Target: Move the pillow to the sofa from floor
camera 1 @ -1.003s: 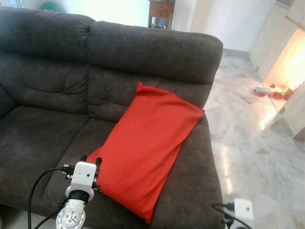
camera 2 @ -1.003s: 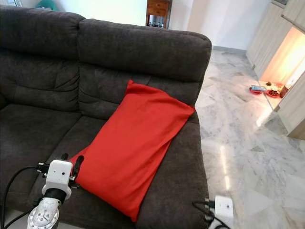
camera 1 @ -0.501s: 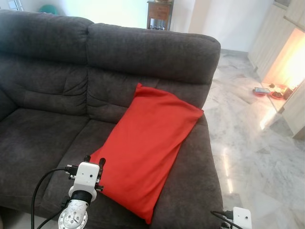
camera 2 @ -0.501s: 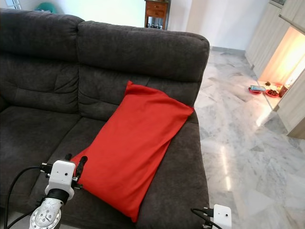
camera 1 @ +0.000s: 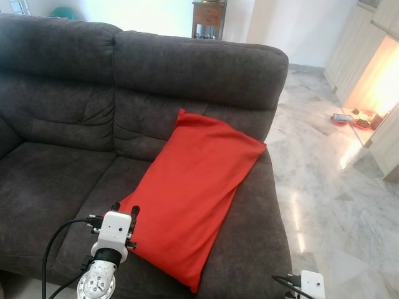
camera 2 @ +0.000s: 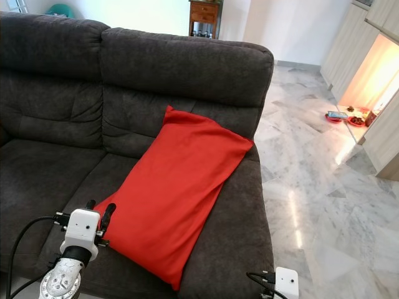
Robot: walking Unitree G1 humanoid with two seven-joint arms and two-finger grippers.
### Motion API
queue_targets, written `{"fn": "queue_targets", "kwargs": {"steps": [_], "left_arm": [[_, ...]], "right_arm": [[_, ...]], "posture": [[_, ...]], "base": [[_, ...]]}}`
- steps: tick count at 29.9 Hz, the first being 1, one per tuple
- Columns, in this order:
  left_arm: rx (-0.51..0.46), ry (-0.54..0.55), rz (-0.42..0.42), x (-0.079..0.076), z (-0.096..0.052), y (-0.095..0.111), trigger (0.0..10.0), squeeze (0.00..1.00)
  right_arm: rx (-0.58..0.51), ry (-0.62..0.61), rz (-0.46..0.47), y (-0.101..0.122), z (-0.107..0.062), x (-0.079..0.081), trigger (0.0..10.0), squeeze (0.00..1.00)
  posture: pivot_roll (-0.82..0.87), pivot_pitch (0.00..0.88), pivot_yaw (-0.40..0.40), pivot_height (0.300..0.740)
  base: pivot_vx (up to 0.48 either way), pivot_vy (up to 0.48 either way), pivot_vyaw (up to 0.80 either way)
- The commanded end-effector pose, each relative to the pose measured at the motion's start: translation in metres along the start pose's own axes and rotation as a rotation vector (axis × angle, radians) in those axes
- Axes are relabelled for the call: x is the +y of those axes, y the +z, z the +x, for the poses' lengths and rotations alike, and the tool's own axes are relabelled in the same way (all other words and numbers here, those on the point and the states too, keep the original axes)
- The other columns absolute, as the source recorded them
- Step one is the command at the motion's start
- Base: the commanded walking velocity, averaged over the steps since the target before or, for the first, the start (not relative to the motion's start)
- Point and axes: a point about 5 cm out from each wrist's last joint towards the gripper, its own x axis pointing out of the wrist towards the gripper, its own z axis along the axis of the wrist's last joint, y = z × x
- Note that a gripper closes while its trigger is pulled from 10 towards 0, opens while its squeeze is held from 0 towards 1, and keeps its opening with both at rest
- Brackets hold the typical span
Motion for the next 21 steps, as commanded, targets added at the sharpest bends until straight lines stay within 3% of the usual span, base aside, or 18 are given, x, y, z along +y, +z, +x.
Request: {"fn": "queue_targets", "kwargs": {"steps": [1, 21], "left_arm": [[-0.031, -0.015, -0.010, -0.0035, 0.0006, 0.0069, 10.0, 0.00], [-0.039, -0.023, -0.002, -0.0046, 0.0010, 0.0095, 10.0, 0.00]], "right_arm": [[0.022, -0.002, 0.006, -0.0051, -0.0010, -0.0021, 10.0, 0.00], [0.025, 0.013, -0.001, -0.0059, -0.0013, -0.0025, 10.0, 0.00]], "posture": [[0.16, 0.010, -0.105, 0.740], [0.16, 0.000, -0.103, 0.740]], "base": [[0.000, 0.000, 0.00], [0.000, 0.000, 0.00]]}}
